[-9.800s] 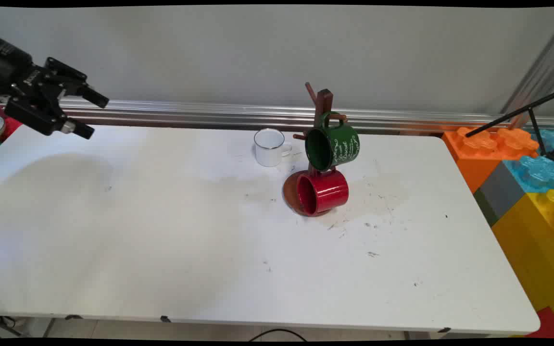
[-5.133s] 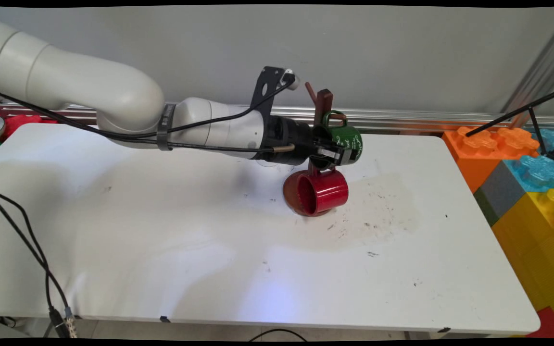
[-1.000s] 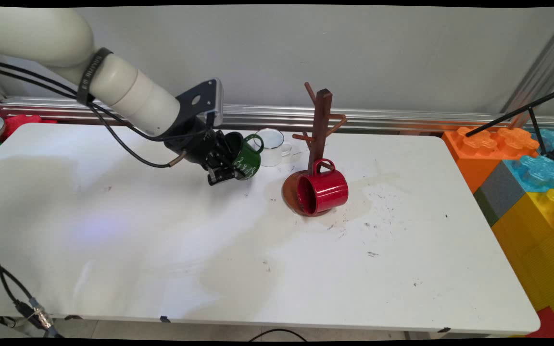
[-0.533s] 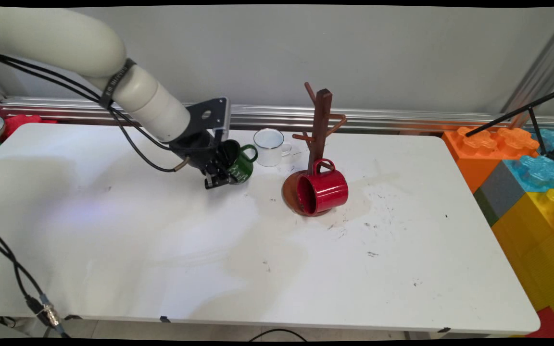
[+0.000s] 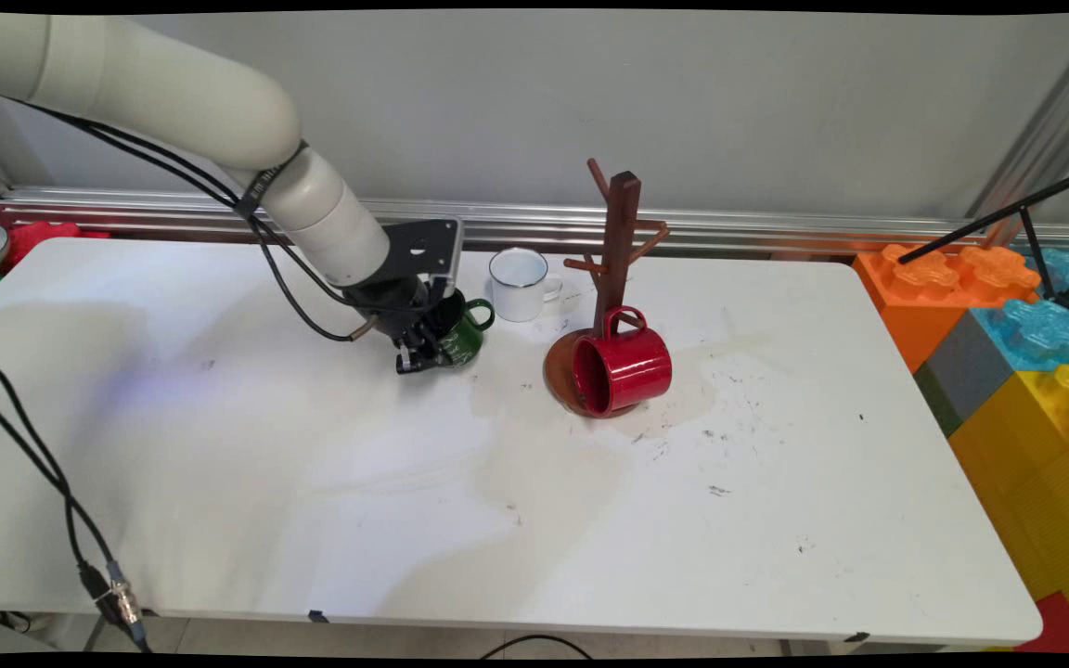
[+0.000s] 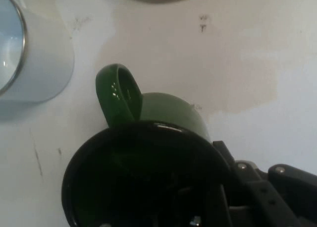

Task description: Place the picked object on the table

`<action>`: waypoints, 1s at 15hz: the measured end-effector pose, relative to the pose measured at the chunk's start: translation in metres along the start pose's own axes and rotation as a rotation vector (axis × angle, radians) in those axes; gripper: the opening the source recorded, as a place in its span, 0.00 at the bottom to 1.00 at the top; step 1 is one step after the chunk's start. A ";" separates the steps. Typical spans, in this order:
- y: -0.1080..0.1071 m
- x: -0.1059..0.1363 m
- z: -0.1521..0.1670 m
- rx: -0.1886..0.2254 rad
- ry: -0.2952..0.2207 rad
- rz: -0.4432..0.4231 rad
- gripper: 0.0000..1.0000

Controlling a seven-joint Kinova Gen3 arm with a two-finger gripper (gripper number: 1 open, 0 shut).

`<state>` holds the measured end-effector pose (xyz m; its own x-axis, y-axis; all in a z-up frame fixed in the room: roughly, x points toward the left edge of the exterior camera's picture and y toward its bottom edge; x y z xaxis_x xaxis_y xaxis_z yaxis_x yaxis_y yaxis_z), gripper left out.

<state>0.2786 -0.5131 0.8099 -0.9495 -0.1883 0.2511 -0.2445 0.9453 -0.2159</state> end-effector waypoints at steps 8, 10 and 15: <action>-0.003 0.005 0.015 -0.011 -0.036 0.032 0.00; -0.004 0.006 0.017 -0.012 -0.040 0.038 0.00; -0.005 0.010 0.024 -0.012 -0.036 0.050 1.00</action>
<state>0.2657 -0.5260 0.7908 -0.9670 -0.1502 0.2060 -0.1946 0.9568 -0.2161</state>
